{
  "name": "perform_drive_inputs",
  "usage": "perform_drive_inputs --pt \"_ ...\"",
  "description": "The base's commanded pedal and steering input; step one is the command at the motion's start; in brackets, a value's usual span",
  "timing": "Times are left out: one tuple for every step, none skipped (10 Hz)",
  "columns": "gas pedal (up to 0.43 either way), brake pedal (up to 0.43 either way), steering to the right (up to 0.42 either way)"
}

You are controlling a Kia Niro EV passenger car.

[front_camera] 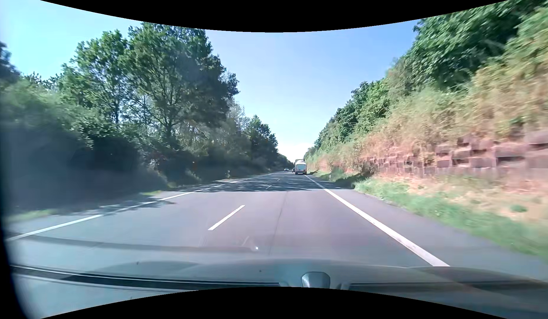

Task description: Follow the waypoints while adhering to traffic rules and regulations

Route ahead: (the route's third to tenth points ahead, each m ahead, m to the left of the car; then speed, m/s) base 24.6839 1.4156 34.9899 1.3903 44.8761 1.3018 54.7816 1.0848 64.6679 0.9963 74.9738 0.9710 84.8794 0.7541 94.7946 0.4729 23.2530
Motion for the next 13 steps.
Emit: perform_drive_inputs --pt "0.0 0.006 0.004" --pt "0.0 0.006 0.004" --pt "0.0 0.012 0.005" --pt "0.0 0.006 0.005" --pt "0.0 0.006 0.005" --pt "0.0 0.006 0.005" --pt "0.0 0.006 0.005" --pt "0.0 0.006 0.005" --pt "0.0 0.006 0.005" --pt "0.0 0.006 0.004" --pt "0.0 0.006 0.004" --pt "0.028 0.006 0.005" --pt "0.067 0.006 0.004"
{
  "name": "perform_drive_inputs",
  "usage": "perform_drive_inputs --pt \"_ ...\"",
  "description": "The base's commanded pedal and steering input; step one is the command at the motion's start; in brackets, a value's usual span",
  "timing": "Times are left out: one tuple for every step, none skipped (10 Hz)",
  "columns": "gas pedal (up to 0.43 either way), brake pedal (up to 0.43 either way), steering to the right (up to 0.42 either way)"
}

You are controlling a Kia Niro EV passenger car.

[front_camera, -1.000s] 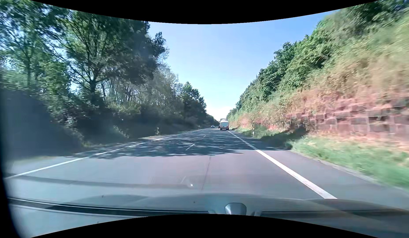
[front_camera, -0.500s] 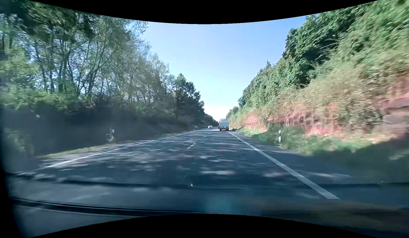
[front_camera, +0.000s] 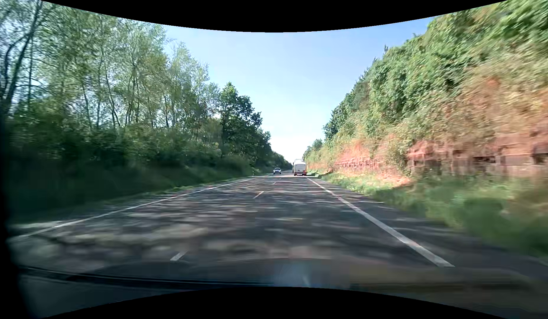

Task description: Follow the waypoints while adhering to traffic rules and regulations

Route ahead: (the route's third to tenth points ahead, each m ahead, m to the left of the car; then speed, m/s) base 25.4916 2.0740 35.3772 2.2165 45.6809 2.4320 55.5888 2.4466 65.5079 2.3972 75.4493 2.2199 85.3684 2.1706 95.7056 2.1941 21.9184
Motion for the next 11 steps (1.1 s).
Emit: perform_drive_inputs --pt "0.11 0.006 0.004" --pt "0.118 0.006 0.004" --pt "0.13 0.012 0.003" --pt "0.13 0.006 0.003" --pt "0.13 0.006 0.003" --pt "0.138 0.006 0.003" --pt "0.138 0.006 0.003" --pt "0.138 0.006 0.003" --pt "0.138 0.006 0.003" --pt "0.138 0.006 0.003" --pt "0.138 0.006 0.003"
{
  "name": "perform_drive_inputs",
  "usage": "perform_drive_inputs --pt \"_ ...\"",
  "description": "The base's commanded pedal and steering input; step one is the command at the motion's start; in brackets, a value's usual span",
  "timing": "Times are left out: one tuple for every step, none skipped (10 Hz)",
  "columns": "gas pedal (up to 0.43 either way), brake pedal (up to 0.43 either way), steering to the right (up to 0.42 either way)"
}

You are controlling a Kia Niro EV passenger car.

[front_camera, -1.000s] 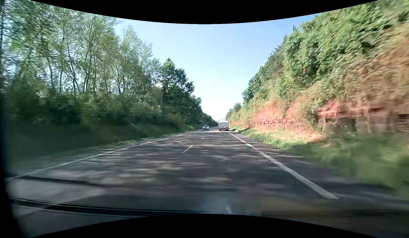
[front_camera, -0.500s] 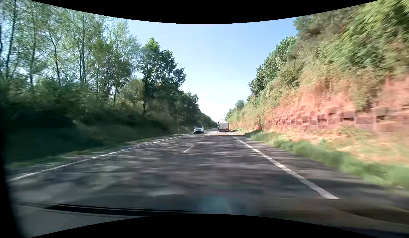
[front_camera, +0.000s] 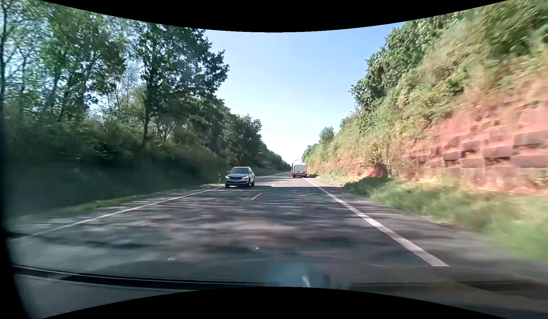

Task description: Follow the waypoints while adhering to traffic rules and regulations

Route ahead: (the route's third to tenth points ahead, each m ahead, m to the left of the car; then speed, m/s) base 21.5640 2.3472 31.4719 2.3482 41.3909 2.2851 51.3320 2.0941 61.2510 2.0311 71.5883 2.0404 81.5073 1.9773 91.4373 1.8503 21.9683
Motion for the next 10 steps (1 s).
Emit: perform_drive_inputs --pt "0.13 0.006 0.003" --pt "0.118 0.006 0.003" --pt "0.098 0.006 0.003" --pt "0.098 0.006 0.003" --pt "0.098 0.006 0.003" --pt "0.098 0.006 0.003" --pt "0.098 0.006 0.002" --pt "0.079 0.006 0.002" --pt "0.008 0.006 0.003" --pt "0.0 0.006 0.002"
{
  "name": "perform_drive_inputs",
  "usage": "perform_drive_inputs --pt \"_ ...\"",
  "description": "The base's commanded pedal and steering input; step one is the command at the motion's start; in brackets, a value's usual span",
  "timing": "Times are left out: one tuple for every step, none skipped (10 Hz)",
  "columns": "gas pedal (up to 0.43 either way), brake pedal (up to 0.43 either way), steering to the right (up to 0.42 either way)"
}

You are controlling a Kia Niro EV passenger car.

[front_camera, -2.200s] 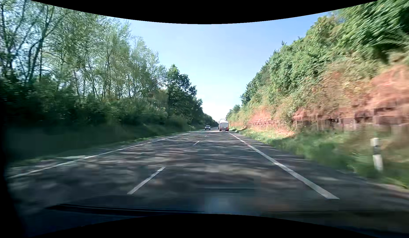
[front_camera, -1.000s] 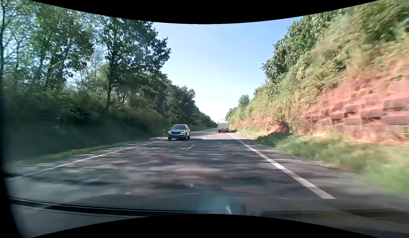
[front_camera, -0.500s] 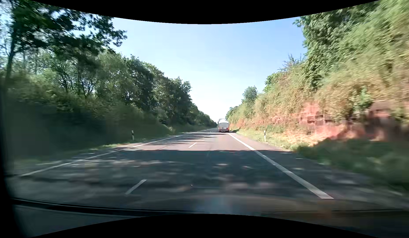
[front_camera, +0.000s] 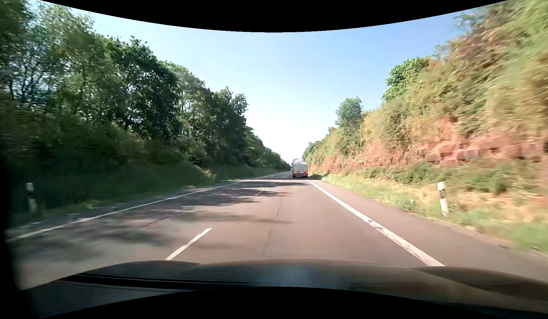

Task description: Follow the waypoints while adhering to traffic rules and regulations

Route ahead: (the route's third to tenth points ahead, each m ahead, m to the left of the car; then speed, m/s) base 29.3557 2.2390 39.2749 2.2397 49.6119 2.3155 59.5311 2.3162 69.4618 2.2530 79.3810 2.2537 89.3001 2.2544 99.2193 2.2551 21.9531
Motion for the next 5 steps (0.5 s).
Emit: perform_drive_inputs --pt "0.0 0.012 0.003" --pt "0.0 0.012 0.002" --pt "0.0 0.006 0.002" --pt "0.0 0.012 0.003" --pt "0.0 0.006 0.002"
